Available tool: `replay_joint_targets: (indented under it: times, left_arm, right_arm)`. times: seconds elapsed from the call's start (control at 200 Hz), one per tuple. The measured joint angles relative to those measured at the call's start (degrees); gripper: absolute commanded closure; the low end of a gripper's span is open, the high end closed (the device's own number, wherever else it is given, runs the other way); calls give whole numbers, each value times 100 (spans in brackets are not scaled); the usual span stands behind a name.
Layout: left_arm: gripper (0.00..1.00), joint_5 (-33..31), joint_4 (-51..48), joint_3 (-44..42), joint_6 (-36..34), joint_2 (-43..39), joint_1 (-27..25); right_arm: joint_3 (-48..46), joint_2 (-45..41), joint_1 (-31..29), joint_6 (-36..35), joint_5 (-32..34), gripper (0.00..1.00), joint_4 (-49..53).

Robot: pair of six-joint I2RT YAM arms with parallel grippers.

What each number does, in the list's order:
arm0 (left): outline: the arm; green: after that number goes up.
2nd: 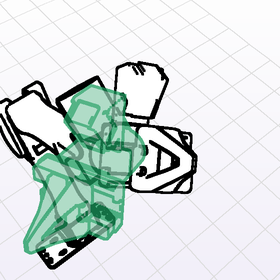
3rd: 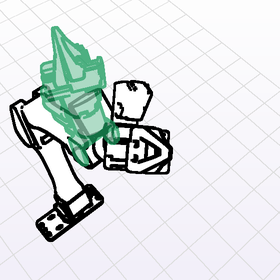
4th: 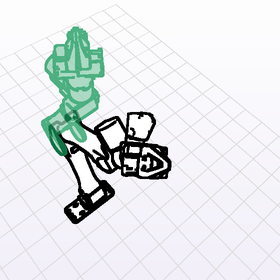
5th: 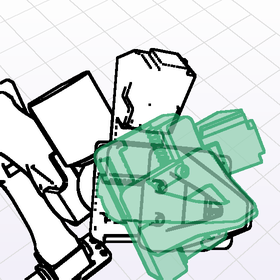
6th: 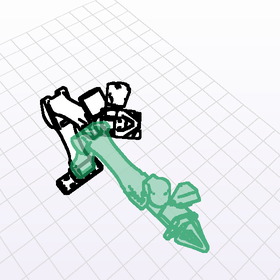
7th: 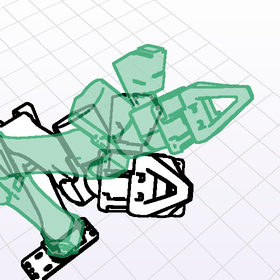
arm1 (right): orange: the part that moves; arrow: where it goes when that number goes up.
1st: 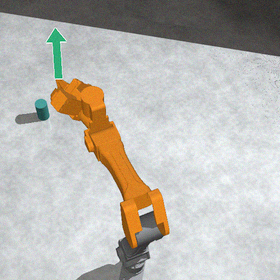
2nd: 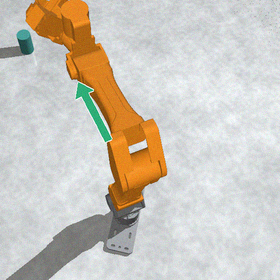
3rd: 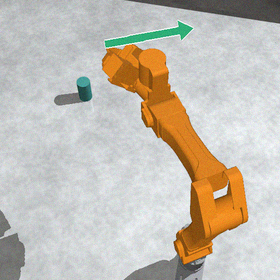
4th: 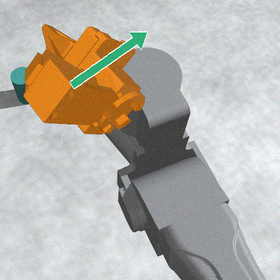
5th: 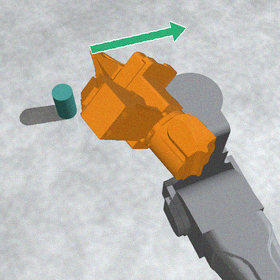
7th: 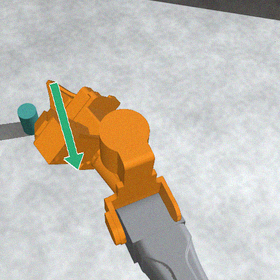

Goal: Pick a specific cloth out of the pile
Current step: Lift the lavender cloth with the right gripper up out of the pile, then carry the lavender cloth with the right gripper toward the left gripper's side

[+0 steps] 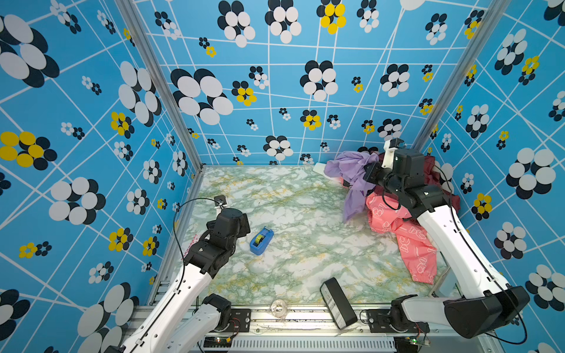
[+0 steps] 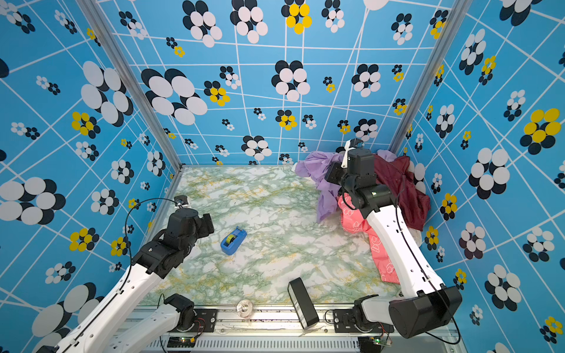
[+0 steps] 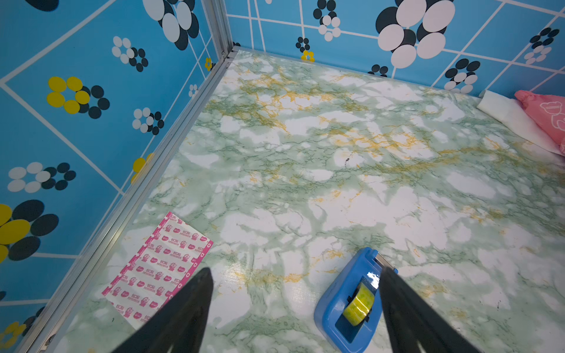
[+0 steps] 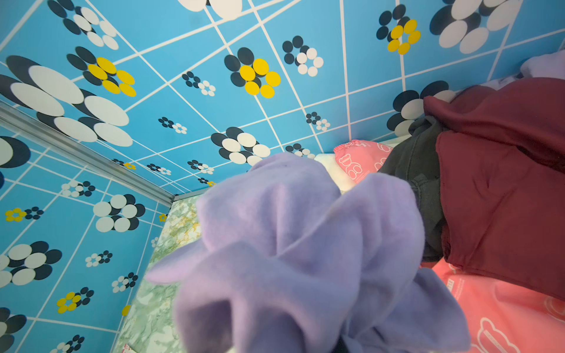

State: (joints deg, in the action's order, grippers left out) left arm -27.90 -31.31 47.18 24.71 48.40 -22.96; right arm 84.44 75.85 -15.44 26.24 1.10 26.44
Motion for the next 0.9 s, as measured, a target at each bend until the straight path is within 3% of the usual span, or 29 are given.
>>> replay_joint_targets:
  times: [0.43,0.9]
  left_arm:
    - [14,0,0,0,20,0,0]
    - [13,-2,2,-26,17,2,0]
  right_arm:
    - [0,-101,0,105,-107,100,-120]
    - [2,-146,-2,358,-662,100,-356]
